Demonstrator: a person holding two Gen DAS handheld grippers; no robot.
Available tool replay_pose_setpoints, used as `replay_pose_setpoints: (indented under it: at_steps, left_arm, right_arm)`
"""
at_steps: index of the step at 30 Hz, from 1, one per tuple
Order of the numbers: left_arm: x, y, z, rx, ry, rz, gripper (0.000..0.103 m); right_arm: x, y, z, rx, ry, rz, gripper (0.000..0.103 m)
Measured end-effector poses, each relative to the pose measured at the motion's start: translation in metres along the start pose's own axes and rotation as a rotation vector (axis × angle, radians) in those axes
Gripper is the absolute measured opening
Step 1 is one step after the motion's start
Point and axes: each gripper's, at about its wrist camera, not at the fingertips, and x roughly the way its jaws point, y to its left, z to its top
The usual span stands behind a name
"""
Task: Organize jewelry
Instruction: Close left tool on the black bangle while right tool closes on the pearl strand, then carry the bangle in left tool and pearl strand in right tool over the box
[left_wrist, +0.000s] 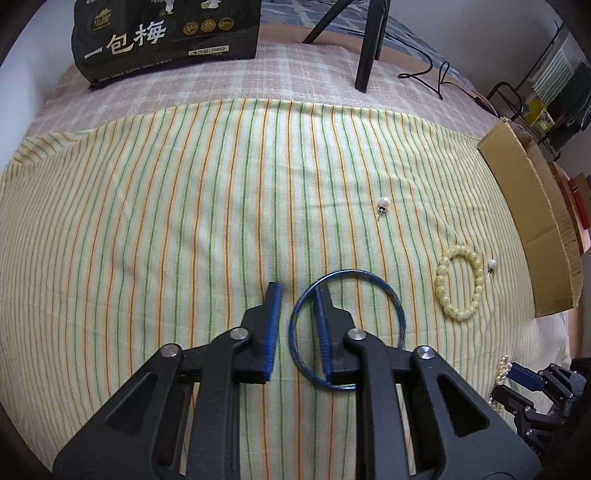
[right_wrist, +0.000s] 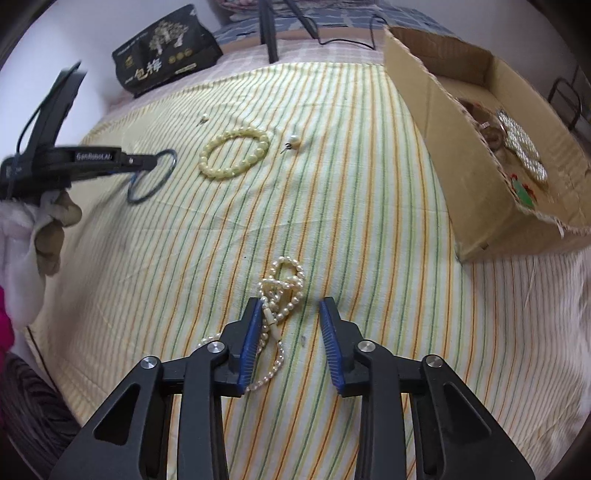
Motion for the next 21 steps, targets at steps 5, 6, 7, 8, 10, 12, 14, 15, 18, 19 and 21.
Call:
replay_pose_setpoints:
  at_steps: [5,6,7,8,10,12,14,15,18,19,21]
  left_arm:
    - [0.000,-0.001,0.000,-0.009,-0.008,-0.006,0.003]
    - [-0.001,-0.001,0.000,-0.018,-0.007,-0.014,0.002]
    - [-0.002,0.000,0.000,-0.026,-0.007,-0.023,0.002]
    - [-0.004,0.001,0.000,-0.032,-0.006,-0.034,0.002]
    - [-0.008,0.002,-0.001,-0.048,-0.005,-0.064,0.002]
    - [-0.016,0.001,-0.001,-0.055,-0.019,-0.085,0.002]
    - [-0.026,-0.001,0.000,-0.055,-0.035,-0.102,0.001]
    - [-0.030,-0.002,0.000,-0.055,-0.041,-0.109,0.001]
    - [-0.044,-0.007,0.001,-0.050,-0.064,-0.132,0.001]
    - [-0.048,-0.008,0.000,-0.049,-0.071,-0.142,0.001]
    - [-0.054,-0.011,0.000,-0.043,-0.080,-0.149,0.001]
  right_arm:
    - [0.002,0.010,0.000,-0.056,-0.006,-0.006,0.009]
    - [0.002,0.010,0.000,-0.061,-0.007,-0.009,0.009]
    - [0.002,0.011,0.000,-0.067,-0.008,-0.010,0.008]
    - [0.002,0.011,0.001,-0.066,-0.008,-0.008,0.008]
    - [0.000,0.009,0.002,-0.052,-0.011,0.010,0.008]
    - [-0.002,0.007,0.002,-0.039,-0.015,0.026,0.008]
    - [-0.005,0.009,0.003,-0.037,-0.025,0.034,0.008]
    - [-0.008,0.009,0.002,-0.039,-0.033,0.038,0.006]
    - [-0.019,0.012,0.002,-0.042,-0.059,0.057,0.006]
    - [-0.022,0.014,0.002,-0.045,-0.066,0.058,0.006]
    - [-0.029,0.017,0.001,-0.050,-0.084,0.062,0.006]
